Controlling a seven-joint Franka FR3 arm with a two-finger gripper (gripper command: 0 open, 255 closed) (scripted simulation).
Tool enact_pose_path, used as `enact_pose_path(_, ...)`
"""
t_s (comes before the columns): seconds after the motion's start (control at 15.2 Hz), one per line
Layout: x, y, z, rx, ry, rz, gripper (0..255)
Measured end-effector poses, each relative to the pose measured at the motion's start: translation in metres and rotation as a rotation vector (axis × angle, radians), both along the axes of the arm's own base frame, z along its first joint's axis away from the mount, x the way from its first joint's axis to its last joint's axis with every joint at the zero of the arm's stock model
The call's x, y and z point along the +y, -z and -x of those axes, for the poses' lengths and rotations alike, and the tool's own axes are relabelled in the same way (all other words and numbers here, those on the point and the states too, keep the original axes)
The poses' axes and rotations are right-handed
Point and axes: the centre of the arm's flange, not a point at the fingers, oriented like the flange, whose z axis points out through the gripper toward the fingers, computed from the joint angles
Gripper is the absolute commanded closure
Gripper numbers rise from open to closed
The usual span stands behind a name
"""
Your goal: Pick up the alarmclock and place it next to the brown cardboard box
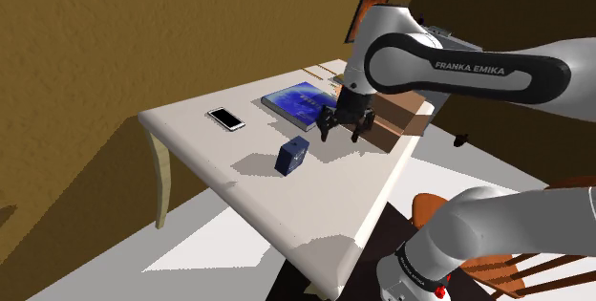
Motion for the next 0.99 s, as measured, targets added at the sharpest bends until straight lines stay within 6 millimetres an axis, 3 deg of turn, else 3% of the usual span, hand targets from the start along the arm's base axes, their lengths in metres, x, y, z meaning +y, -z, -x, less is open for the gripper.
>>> enact_pose_path(0.46,0.025,0.06,-0.058,-0.046,0.373,-0.013,0)
enact_pose_path(0.73,0.024,0.091,-0.096,-0.072,0.587,-0.021,0)
enact_pose_path(0.99,0.026,0.108,-0.108,-0.079,0.648,-0.025,0)
